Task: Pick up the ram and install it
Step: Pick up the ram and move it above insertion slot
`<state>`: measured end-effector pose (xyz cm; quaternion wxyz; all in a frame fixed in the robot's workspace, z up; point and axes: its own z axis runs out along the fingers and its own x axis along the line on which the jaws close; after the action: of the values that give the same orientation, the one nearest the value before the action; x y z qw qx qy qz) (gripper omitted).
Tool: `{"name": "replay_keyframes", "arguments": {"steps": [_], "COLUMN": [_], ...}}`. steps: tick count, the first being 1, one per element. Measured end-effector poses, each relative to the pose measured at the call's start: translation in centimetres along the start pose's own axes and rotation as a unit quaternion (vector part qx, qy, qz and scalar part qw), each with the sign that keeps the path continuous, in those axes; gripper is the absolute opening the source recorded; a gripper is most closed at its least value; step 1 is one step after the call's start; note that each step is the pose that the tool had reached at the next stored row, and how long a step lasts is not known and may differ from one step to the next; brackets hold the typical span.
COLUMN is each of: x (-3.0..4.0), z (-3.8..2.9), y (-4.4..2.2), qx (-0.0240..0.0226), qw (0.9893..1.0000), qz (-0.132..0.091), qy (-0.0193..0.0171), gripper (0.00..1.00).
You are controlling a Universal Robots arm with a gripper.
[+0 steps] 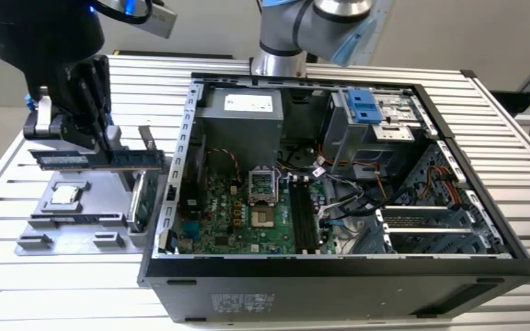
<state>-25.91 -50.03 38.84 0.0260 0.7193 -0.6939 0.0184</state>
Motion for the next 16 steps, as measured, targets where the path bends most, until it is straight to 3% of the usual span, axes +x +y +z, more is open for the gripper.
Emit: {"name": "replay_keyframes", "arguments": {"steps": [16], "x": [0.07], "z": [0.0], "y": [-1.99], "qx": [-0.0002], "qw": [1.0], "qz": [0.0], "qy": [0.0028], "gripper": [0.0]}}
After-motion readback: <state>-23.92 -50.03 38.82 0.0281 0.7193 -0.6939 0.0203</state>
